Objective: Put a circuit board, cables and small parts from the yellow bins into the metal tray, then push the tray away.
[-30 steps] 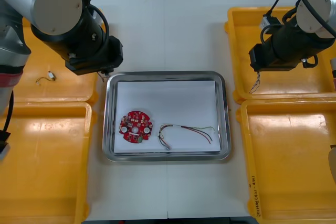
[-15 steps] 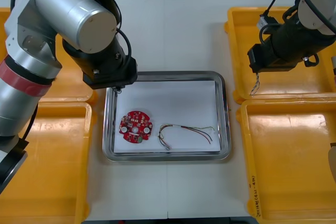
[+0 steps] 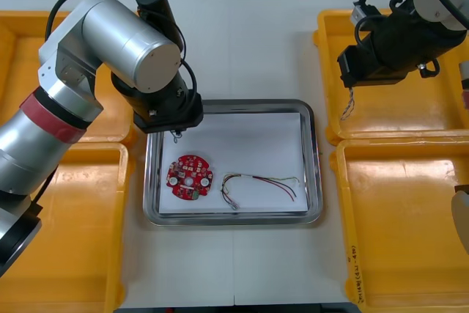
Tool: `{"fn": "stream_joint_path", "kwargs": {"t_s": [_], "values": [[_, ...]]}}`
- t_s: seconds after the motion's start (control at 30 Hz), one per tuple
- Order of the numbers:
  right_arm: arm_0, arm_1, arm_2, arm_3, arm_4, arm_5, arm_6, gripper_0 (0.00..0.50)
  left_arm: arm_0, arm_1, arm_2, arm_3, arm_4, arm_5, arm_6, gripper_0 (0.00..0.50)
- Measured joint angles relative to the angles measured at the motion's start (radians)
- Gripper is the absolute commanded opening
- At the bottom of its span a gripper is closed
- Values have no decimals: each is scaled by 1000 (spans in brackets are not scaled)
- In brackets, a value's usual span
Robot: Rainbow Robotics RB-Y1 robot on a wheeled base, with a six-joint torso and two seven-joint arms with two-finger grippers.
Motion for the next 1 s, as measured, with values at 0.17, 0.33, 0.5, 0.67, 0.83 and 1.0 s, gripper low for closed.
{"fn": "stream_joint_path", "kwargs": {"t_s": [0.17,0.33,0.5,0.67,0.83,1.0], "values": [[-17,14,22,0,-2,0,0,0,0,-4,-20,42,-1,-45,0,0],[-22,32,40,0,-3,0,0,0,0,-20,-21,90,-13,-74,-2,0],[-23,45,43,0,-3,0,0,0,0,-25,-27,102,-33,-102,-3,0],[-23,46,51,0,-2,0,0,0,1,-30,-29,102,-56,-117,-4,0],[-23,46,54,0,-1,2,0,0,1,-35,-29,102,-58,-118,-9,128],[-23,46,54,0,-1,16,0,0,1,-35,-29,102,-58,-118,-12,424]]}}
